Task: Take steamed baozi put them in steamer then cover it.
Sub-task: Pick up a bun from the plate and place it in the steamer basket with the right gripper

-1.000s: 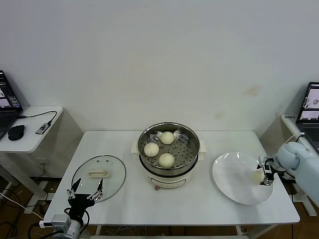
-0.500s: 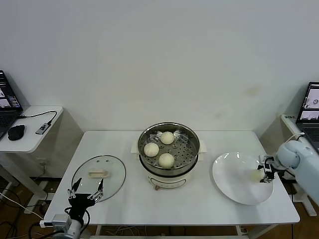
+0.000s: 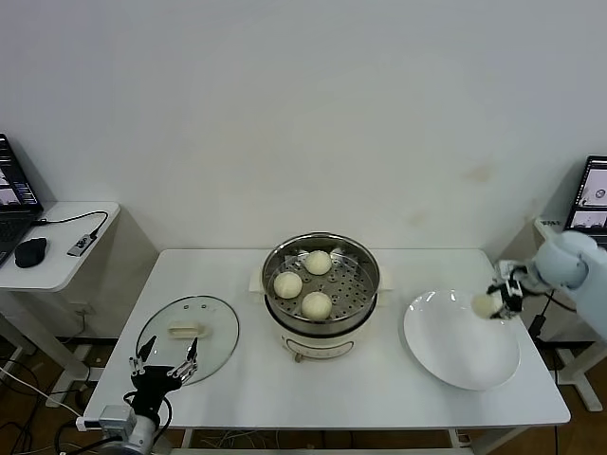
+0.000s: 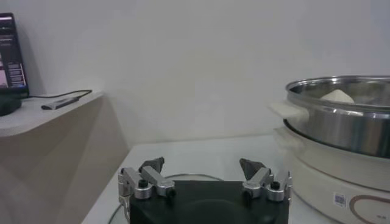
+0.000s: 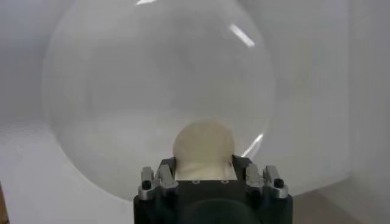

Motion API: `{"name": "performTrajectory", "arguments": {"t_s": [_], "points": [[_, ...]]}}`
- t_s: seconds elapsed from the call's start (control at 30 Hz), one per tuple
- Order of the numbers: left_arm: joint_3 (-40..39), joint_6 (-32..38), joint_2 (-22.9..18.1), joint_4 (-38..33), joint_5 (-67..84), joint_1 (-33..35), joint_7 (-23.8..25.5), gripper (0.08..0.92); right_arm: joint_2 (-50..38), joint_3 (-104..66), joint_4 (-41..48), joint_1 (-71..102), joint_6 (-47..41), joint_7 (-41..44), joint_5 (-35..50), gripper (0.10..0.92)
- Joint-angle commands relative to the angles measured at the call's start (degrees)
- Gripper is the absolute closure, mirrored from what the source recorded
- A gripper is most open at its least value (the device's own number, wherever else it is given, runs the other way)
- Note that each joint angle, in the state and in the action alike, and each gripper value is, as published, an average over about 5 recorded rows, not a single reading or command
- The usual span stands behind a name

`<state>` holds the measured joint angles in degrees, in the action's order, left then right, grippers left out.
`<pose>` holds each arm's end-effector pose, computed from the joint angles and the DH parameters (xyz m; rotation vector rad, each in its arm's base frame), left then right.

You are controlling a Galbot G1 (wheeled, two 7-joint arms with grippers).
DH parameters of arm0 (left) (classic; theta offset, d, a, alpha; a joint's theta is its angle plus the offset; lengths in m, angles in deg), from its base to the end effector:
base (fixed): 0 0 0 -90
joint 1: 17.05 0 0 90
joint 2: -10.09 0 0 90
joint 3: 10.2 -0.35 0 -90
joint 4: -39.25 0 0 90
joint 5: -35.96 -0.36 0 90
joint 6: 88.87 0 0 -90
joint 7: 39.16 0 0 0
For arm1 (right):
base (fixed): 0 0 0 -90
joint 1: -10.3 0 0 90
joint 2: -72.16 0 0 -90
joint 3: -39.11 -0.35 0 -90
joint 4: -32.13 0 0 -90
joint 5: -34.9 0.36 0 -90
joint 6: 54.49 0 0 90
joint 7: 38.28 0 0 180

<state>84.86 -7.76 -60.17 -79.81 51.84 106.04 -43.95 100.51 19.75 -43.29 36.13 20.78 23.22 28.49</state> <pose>0.1777 0.0853 -0.3014 -0.0083 -2.9198 -0.1168 0.4990 -0.2317 -0.1132 0.9936 -1.5276 1.4151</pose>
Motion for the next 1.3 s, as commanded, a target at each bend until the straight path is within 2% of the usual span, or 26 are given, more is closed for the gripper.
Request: {"name": "performTrajectory", "arguments": {"t_s": [0.03, 0.27, 0.57, 0.87, 1.3], "points": [[-0.2, 0.0, 0.0, -0.1, 0.0, -0.2, 0.0, 0.177, 2.6, 25.8, -6.9, -30.8, -5.3, -1.6, 16.7, 0.442], [-0.7, -0.1, -0.3, 0.1, 0.0, -0.7, 0.0, 0.177, 11.6, 32.7, -9.7, -38.1, -11.4, -6.3, 27.9, 0.44], [-0.4, -0.1, -0.5, 0.2, -0.1, -0.6, 0.0, 0.177, 21.2, 33.2, -9.4, -35.6, -19.0, -12.2, 37.0, 0.438], [-0.1, 0.0, -1.0, -0.4, -0.2, 0.0, -0.1, 0.177, 26.1, 32.2, -6.2, -28.9, -22.1, -15.7, 37.6, 0.431], [-0.1, -0.1, -1.1, -0.5, -0.3, 0.0, -0.1, 0.177, 27.1, 30.0, -3.5, -20.9, -23.9, -17.2, 33.9, 0.431]]}}
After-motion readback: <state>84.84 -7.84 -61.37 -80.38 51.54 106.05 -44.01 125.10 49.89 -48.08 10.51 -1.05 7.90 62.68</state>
